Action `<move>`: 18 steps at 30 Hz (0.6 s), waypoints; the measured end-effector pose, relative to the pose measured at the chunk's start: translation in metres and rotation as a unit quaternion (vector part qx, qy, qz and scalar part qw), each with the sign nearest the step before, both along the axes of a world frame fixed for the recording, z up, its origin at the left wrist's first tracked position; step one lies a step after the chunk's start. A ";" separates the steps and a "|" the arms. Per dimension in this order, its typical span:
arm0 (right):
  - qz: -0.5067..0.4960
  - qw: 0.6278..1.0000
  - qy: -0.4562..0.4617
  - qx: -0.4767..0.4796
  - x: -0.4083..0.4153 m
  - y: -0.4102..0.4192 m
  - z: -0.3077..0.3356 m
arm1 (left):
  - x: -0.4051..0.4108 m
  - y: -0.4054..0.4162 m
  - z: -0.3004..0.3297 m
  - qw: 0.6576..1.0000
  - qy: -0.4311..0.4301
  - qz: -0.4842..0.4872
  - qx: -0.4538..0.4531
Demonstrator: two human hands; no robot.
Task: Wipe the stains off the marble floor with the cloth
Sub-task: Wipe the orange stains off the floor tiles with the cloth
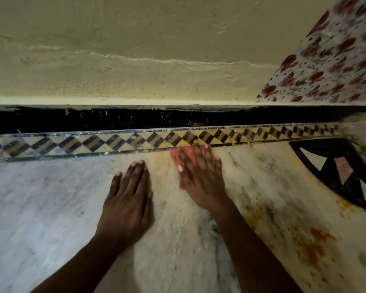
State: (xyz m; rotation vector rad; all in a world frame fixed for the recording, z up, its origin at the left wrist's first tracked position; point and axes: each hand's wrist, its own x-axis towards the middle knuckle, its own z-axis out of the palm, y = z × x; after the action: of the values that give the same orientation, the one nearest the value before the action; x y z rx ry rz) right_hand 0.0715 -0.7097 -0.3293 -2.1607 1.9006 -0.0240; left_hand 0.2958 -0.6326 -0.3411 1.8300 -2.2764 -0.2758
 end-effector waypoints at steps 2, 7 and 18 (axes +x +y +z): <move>-0.016 0.999 0.032 -0.006 -0.035 0.017 -0.006 | 0.003 0.000 -0.003 0.999 -0.008 -0.033 0.001; -0.339 0.941 -0.001 0.015 -0.094 -0.043 -0.004 | 0.003 0.001 -0.007 0.999 -0.008 -0.053 0.001; -0.288 0.956 0.050 -0.006 -0.100 0.073 -0.010 | 0.004 -0.003 -0.003 0.993 -0.016 -0.114 0.001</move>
State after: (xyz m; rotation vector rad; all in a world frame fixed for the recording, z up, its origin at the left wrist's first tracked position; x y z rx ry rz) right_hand -0.0286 -0.6370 -0.3392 -1.5641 2.5238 -0.0365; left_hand 0.3002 -0.6354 -0.3445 1.5861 -2.5091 -0.2871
